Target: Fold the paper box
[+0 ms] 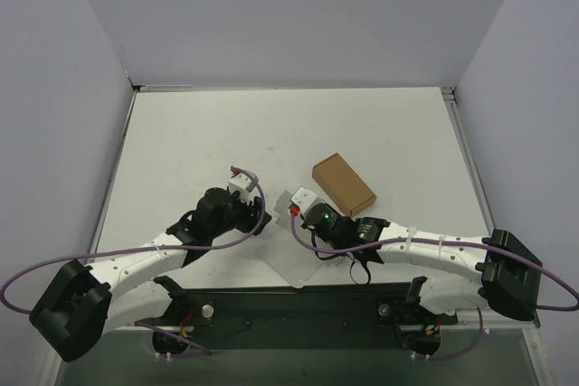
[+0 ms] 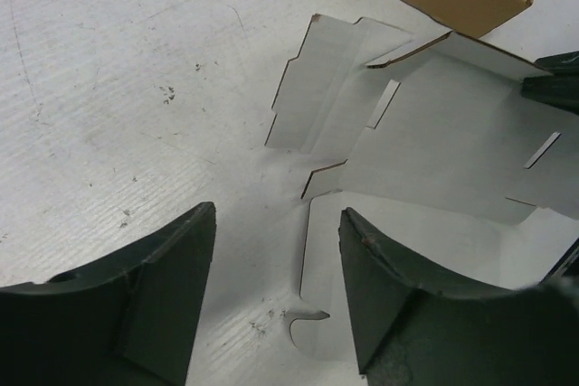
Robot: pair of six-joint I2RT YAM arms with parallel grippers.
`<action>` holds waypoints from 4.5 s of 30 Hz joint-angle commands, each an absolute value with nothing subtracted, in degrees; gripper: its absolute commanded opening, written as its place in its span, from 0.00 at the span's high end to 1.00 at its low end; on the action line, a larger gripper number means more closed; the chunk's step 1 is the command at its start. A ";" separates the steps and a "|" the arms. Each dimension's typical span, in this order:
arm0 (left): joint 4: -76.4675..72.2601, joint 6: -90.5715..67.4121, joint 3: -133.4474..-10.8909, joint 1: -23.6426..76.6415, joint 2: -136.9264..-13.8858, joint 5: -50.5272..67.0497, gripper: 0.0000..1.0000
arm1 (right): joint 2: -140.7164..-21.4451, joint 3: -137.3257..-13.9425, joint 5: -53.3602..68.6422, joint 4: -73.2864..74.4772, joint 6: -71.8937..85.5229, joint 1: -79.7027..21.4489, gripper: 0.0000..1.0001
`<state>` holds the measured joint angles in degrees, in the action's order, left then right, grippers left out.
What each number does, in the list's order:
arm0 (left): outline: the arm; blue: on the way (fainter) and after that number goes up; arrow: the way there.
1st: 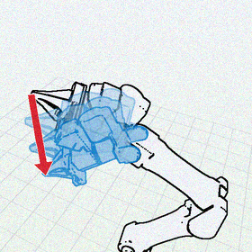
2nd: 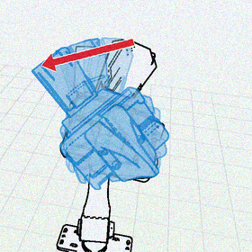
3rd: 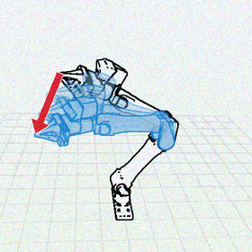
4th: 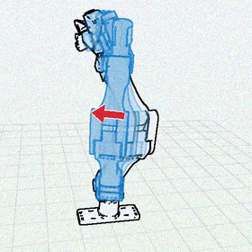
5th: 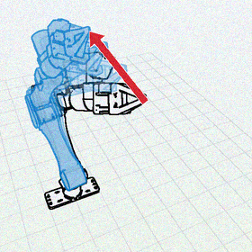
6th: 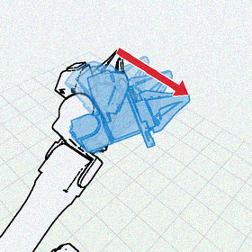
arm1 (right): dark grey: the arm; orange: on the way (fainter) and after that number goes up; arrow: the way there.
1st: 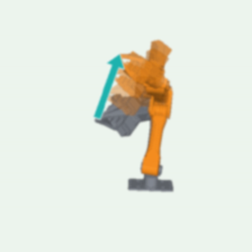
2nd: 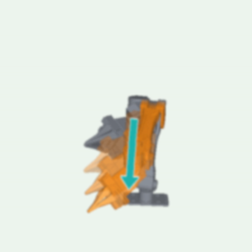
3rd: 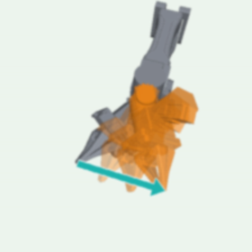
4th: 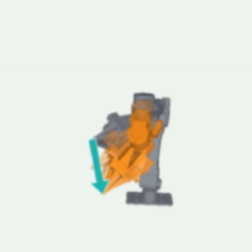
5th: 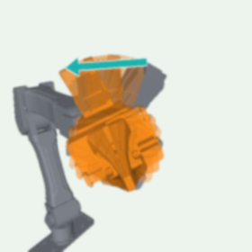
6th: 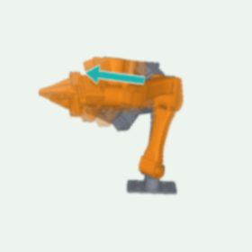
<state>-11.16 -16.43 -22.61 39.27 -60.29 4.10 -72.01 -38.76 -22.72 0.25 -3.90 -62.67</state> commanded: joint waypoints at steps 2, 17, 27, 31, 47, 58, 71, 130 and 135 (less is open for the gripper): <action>-16.00 -19.60 -22.94 37.09 -64.50 3.44 0.38 | -71.54 -37.97 -26.63 0.44 -4.92 -63.02 1.00; -25.66 -21.80 -23.73 38.31 -78.21 1.93 0.45 | -69.87 -36.65 -24.79 -2.02 -4.66 -63.02 1.00; -28.91 -23.29 -25.05 47.36 -80.77 -3.77 0.46 | -70.05 -36.30 -24.96 -2.46 -4.48 -62.93 1.00; -30.23 -23.38 -25.14 49.30 -80.95 -4.83 0.47 | -69.96 -36.21 -25.13 -2.55 -4.66 -63.02 1.00; -34.54 -27.77 -25.93 54.58 -83.59 -9.75 0.49 | -68.47 -34.28 -25.31 -5.01 -6.15 -63.19 1.00; -22.95 -25.67 -21.01 47.56 -61.56 -6.16 0.41 | -65.83 -32.17 -29.44 -8.87 -17.04 -68.63 1.00; -20.90 -22.33 -23.90 30.85 -62.39 5.09 0.34 | -69.26 -33.66 -29.97 -10.63 -23.03 -72.77 1.00; -39.19 -39.90 -6.68 46.40 -72.94 -8.44 0.30 | -68.82 -34.01 -30.85 -8.53 -17.67 -72.95 1.00; -42.19 -42.36 -7.20 49.82 -76.11 -9.93 0.31 | -68.29 -33.49 -30.94 -8.44 -17.23 -72.51 1.00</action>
<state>-42.24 -39.05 -6.90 47.13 -73.69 -9.28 -69.63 -32.34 -30.50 -9.41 -18.26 -73.08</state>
